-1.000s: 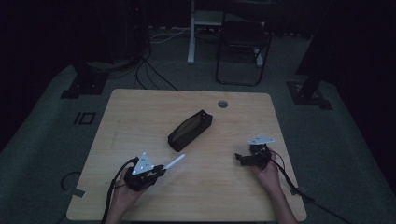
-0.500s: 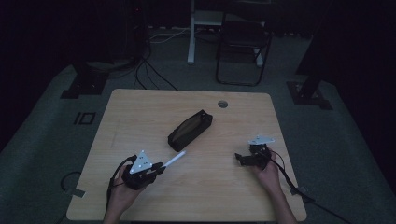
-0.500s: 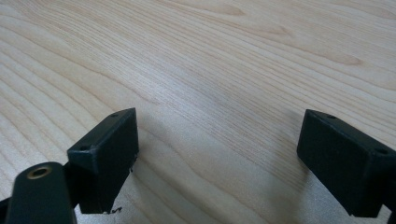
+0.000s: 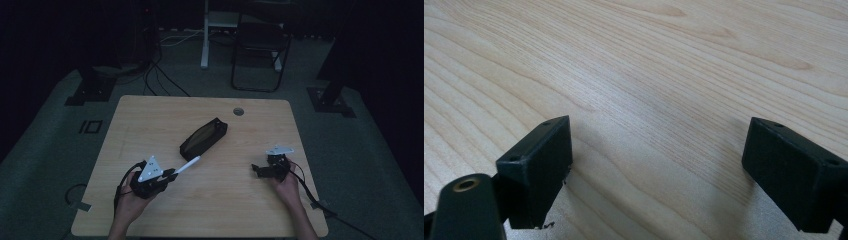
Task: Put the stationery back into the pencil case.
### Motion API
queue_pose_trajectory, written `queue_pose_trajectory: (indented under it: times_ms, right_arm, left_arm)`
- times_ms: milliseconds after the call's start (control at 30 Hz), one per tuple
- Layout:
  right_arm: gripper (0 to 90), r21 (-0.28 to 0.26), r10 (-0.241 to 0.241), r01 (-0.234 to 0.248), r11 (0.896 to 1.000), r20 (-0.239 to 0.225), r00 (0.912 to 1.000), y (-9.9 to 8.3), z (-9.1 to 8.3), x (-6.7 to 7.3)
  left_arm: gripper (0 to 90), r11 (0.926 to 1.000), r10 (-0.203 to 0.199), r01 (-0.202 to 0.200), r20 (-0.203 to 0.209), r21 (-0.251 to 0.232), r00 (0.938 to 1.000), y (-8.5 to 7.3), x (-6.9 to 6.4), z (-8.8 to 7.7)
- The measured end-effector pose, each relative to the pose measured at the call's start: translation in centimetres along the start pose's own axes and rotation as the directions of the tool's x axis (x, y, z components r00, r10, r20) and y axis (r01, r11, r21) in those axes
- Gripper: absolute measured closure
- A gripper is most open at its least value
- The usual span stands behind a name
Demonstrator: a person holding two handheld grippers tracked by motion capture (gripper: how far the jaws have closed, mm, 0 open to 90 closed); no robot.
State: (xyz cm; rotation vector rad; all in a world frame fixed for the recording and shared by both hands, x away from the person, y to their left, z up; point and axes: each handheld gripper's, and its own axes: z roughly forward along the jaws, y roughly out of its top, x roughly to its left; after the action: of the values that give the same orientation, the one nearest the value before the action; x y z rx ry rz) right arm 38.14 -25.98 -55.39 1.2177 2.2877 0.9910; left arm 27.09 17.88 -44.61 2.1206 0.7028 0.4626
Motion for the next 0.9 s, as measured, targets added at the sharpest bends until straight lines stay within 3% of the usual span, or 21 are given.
queue_pose_trajectory:
  times_ms: [900]
  right_arm:
    - [12.8,0.000,0.001,-0.001,1.000,0.000,1.0000,0.0,0.0,0.0]
  left_arm:
    - [78.7,0.9993,0.012,-0.012,-0.002,-0.035,0.9999,2.2,0.6,-0.3]
